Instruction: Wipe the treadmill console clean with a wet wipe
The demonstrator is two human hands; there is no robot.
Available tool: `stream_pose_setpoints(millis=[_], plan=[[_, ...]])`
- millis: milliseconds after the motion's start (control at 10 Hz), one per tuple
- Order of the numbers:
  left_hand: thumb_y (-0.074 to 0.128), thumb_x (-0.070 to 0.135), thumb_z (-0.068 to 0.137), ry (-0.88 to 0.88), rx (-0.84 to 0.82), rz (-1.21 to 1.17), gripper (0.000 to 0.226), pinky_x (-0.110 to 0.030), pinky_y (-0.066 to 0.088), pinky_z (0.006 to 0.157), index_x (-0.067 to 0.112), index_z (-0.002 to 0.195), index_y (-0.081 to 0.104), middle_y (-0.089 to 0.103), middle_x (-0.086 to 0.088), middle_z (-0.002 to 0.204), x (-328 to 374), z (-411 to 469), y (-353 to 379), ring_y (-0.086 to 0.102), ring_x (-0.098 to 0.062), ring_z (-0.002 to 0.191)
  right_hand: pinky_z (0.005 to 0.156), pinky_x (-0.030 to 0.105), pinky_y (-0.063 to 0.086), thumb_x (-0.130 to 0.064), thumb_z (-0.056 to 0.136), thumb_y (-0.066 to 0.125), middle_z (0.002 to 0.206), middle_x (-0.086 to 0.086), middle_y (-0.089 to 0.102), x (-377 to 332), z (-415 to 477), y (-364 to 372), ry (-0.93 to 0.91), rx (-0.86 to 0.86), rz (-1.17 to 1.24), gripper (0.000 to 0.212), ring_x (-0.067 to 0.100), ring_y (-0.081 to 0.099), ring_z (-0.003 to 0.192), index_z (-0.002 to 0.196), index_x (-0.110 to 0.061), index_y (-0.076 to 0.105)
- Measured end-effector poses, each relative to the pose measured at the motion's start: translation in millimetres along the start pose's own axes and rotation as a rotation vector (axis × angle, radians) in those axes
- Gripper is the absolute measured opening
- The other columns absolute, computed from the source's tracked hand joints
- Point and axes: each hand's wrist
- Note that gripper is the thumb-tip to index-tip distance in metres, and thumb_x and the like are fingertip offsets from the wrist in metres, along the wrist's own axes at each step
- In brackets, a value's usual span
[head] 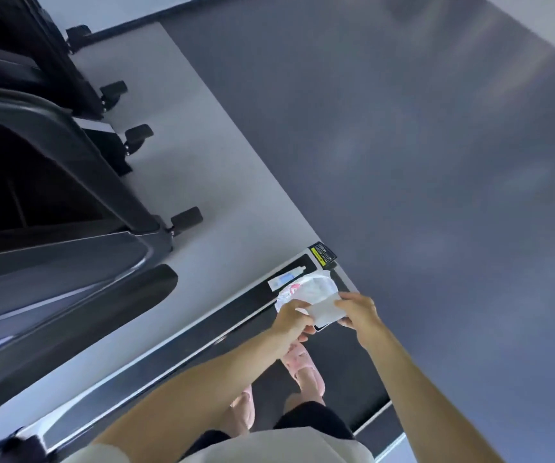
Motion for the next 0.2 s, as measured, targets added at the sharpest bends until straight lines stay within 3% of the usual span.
stream_pose_setpoints(millis=[100,200], plan=[[0.049,0.0,0.086,-0.039,0.046,0.008,0.038,-0.021,0.044,0.049,0.015,0.121,0.05,0.063,-0.006,0.082,5,18,19,0.06,-0.013,0.064,0.081,0.033,0.053,-0.006,0.087,0.057,0.125,0.012,0.052,-8,22,-9,0.029,-0.038,-0.065,0.028,0.028,0.053,0.108,0.114,-0.013,0.063],[0.049,0.013,0.092,-0.062,0.141,0.078,0.048,-0.028,0.052,0.061,0.019,0.137,0.035,0.059,-0.006,0.104,15,42,36,0.061,-0.02,0.086,0.099,0.037,0.035,-0.022,0.09,0.054,0.146,0.006,0.031,-18,40,-17,0.058,-0.184,-0.217,0.054,0.027,0.036,0.129,0.141,-0.019,0.035]])
Point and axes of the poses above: each hand's wrist, its own z-axis towards the middle knuckle, its own y-axis out of the palm, x = y × z
